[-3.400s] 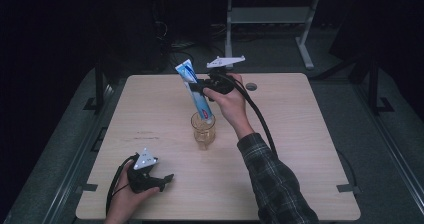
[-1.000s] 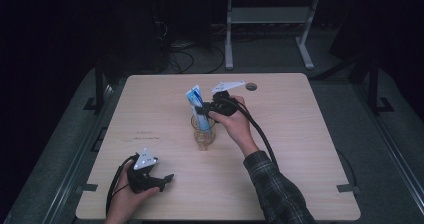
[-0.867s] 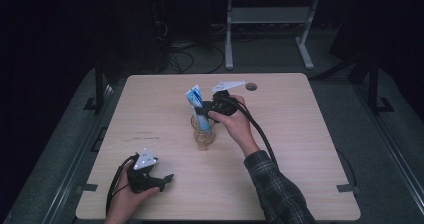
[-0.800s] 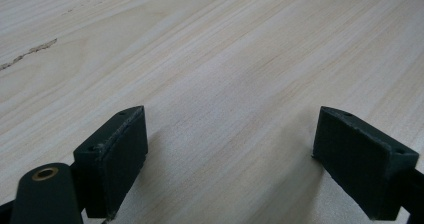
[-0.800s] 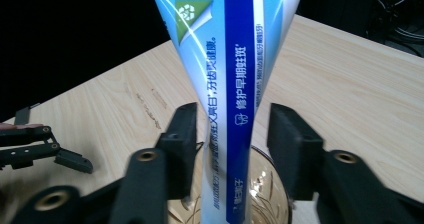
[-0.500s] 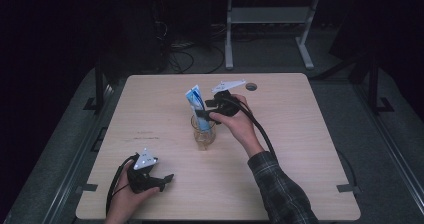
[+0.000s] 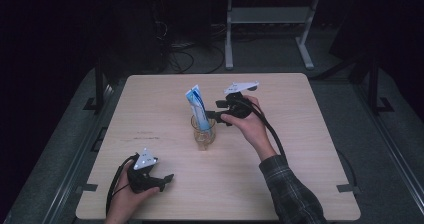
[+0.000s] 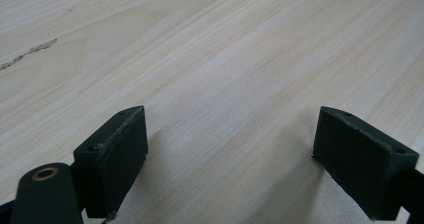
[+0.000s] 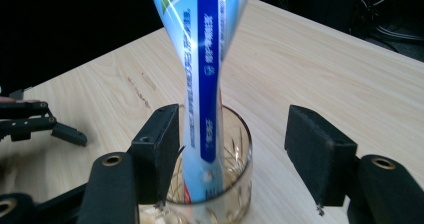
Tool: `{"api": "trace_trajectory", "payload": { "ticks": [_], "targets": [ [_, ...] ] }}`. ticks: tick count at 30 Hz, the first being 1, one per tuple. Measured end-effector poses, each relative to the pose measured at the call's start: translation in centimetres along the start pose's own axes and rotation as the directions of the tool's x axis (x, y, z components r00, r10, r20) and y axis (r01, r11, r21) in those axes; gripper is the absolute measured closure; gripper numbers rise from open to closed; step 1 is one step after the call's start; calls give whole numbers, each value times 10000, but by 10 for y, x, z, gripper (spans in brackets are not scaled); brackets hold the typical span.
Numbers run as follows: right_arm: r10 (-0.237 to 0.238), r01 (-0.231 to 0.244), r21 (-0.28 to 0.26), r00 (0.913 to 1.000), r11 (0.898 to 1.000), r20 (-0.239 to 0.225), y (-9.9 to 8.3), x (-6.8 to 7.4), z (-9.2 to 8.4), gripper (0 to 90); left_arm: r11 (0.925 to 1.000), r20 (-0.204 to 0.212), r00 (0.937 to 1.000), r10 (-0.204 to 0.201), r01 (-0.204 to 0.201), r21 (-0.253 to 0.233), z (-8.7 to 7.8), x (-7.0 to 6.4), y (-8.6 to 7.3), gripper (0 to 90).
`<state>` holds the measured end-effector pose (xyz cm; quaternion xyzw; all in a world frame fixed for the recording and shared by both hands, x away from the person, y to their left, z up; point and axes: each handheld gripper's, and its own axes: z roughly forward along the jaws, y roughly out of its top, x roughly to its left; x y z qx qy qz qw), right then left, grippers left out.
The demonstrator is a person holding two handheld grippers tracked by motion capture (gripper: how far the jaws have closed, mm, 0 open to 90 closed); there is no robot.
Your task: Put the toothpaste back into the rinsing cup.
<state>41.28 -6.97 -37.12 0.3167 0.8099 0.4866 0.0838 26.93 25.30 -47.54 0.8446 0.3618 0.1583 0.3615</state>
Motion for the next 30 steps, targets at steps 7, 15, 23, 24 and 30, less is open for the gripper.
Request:
{"api": "trace_trajectory", "payload": {
  "ticks": [7, 15, 23, 24, 30],
  "targets": [
    [90, -90, -25, 10000, 10000, 5, -6, -5, -15, 376, 10000, -2, 10000, 4, -4, -4, 0, 0, 0, 135],
    [174, -174, 10, 9998, 9998, 110, -18, -11, -29, 362, 10000, -19, 10000, -12, 12, 0, 0, 0, 0, 135],
    [201, -199, -65, 9993, 9998, 317, -30, -17, -46, 360, 10000, -48, 10000, -44, 44, -9, 0, -1, 0, 135],
    [223, -222, -39, 9992, 9997, 323, -32, -18, -47, 356, 10000, -49, 10000, -43, 43, -9, 0, -1, 0, 135],
    [325, -321, -77, 9980, 9995, 539, -44, -24, -59, 357, 10000, -50, 10000, -44, 44, -9, 0, -1, 0, 135]
  ]
}}
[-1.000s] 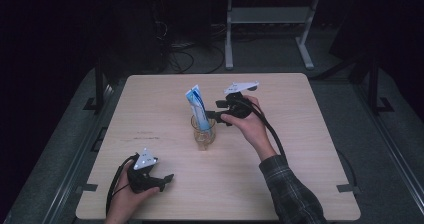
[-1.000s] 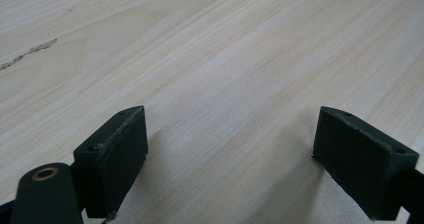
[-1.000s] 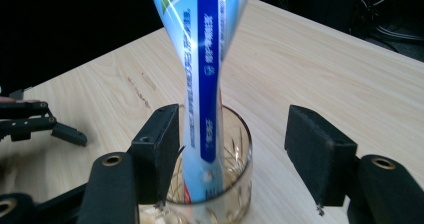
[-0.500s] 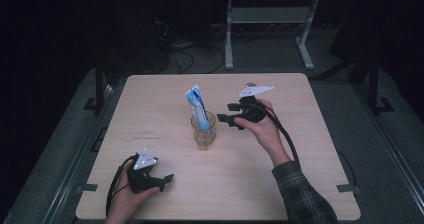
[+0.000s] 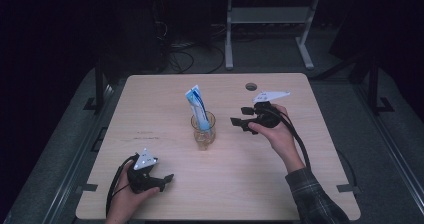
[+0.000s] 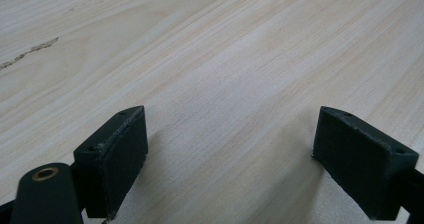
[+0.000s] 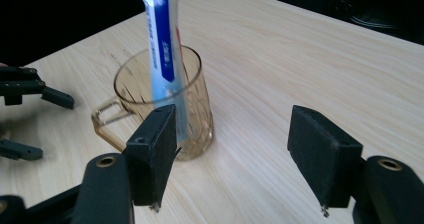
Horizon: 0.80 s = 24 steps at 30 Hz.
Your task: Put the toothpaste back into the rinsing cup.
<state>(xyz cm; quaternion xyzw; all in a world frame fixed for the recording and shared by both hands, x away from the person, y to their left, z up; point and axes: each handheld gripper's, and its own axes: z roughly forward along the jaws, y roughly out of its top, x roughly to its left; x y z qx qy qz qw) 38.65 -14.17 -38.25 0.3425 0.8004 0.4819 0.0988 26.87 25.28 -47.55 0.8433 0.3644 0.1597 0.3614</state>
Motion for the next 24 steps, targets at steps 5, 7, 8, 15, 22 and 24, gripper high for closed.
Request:
{"api": "trace_trajectory", "payload": {
  "ticks": [5, 7, 8, 15, 22, 24],
  "targets": [
    [60, -61, 72, 9999, 10000, 111, -12, -3, -6, 355, 10000, 2, 10000, 1, -1, 0, 0, 0, 0, 135],
    [93, -95, 82, 9998, 9999, 150, -17, -5, -9, 351, 10000, 2, 10000, 2, -2, -5, 0, 0, 0, 135],
    [95, -97, 116, 9998, 9999, 186, -20, -5, -10, 354, 10000, 2, 10000, -1, 1, -3, 0, 0, 0, 136],
    [252, -261, 238, 9990, 9994, 378, -39, -9, -20, 351, 10000, 3, 10000, 1, -1, 1, 0, 0, 0, 135],
    [323, -348, 403, 9976, 9986, 618, -53, -12, -33, 349, 10000, 7, 10000, 6, -6, 4, 0, 0, 0, 136],
    [382, -410, 402, 9970, 9984, 673, -58, -12, -37, 348, 10000, 8, 10000, 5, -5, 3, 0, 0, 0, 136]
  ]
}}
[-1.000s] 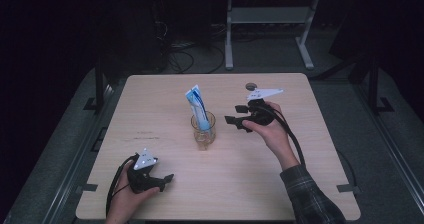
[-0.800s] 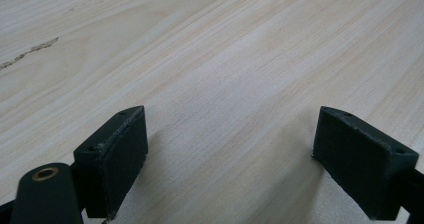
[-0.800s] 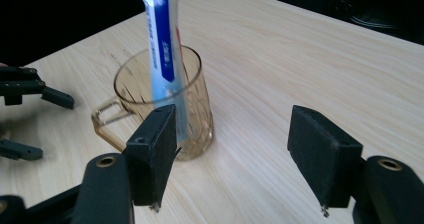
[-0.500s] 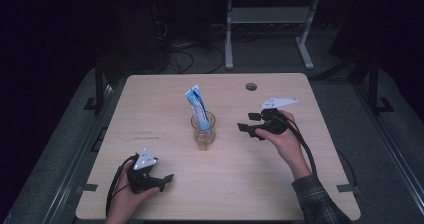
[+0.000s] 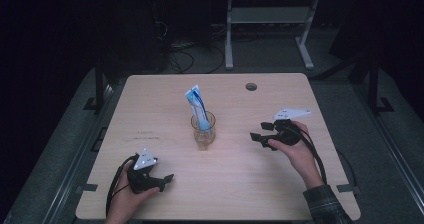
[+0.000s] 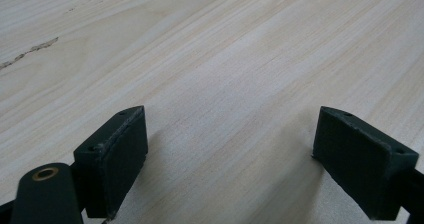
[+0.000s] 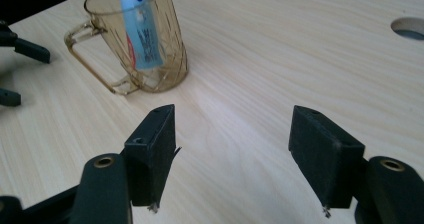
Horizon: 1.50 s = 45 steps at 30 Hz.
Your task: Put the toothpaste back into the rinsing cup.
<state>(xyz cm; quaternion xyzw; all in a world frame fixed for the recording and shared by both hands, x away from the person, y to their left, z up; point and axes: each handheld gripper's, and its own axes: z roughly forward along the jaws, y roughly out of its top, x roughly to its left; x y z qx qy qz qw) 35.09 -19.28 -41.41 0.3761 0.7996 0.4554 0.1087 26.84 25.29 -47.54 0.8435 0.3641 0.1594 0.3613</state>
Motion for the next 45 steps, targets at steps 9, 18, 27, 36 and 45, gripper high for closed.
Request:
{"api": "trace_trajectory", "payload": {
  "ticks": [9, 18, 27, 36, 45],
  "targets": [
    [133, -135, 254, 9998, 9996, 116, -24, -1, -13, 342, 10000, 2, 10000, 3, -3, 4, 0, 0, 0, 136],
    [248, -257, 366, 9994, 9990, 248, -42, -3, -25, 322, 10000, 1, 10000, -3, 3, 10, 0, 0, 0, 136],
    [307, -354, 623, 9967, 9974, 748, -64, -6, -36, 285, 10000, -12, 10000, -13, 13, -14, 0, 0, -1, 136],
    [295, -408, 953, 9927, 9946, 1173, -86, -8, -43, 251, 10000, -15, 10000, -25, 25, 3, -1, -1, -1, 136],
    [68, -324, 1596, 9874, 9867, 1581, -105, -6, -43, 204, 10000, -28, 10000, 5, -5, 15, -1, -1, -1, 136]
  ]
}}
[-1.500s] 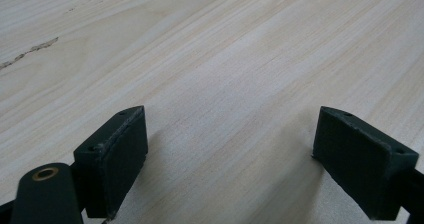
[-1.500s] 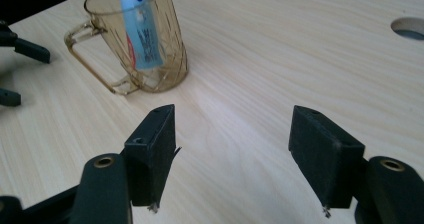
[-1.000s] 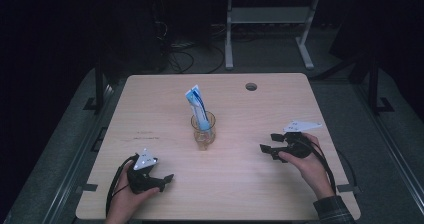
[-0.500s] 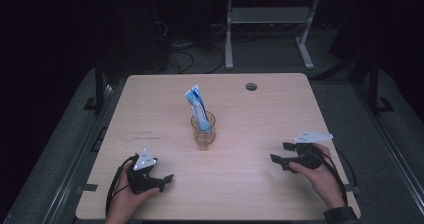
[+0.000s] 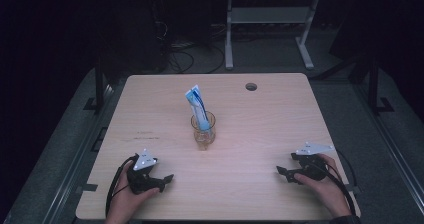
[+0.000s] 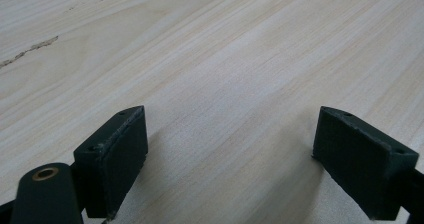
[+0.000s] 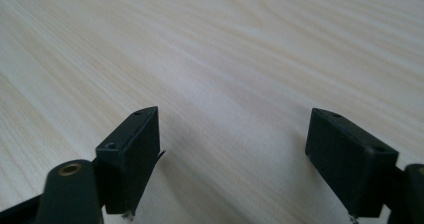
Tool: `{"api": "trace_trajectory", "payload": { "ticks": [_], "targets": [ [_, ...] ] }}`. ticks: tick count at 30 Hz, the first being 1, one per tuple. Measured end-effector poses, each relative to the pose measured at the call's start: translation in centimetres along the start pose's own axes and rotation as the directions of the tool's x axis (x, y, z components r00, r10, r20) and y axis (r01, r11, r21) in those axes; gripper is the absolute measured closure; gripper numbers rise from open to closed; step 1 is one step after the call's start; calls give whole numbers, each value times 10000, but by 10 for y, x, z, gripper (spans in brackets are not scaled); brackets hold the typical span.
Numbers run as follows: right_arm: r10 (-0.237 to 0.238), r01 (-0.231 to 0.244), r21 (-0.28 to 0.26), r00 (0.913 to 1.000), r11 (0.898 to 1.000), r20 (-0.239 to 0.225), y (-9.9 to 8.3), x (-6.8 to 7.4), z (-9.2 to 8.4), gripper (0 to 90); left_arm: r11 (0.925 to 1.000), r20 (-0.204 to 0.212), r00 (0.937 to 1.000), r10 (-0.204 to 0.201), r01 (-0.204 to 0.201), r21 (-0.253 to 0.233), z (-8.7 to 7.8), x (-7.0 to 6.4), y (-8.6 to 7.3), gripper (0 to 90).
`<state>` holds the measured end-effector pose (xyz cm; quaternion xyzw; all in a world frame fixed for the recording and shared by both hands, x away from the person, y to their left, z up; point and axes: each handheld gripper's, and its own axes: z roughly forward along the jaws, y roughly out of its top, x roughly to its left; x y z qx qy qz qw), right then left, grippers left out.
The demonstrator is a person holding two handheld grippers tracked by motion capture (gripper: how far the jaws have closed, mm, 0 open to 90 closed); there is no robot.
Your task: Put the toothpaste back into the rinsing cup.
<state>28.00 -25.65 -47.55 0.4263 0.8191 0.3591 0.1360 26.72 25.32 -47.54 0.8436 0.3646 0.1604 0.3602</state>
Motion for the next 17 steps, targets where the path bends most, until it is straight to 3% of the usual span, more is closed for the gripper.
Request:
{"api": "trace_trajectory", "payload": {
  "ticks": [8, 17],
  "targets": [
    [-382, 389, -198, 9987, 9990, 348, -7, 5, 0, 169, 10000, 1, 10000, -5, 5, 3, 0, 0, 0, 136],
    [-363, 373, -250, 9986, 9990, 390, -8, 6, 1, 140, 10000, -8, 10000, -10, 10, 5, 0, 0, 0, 135]
  ]
}}
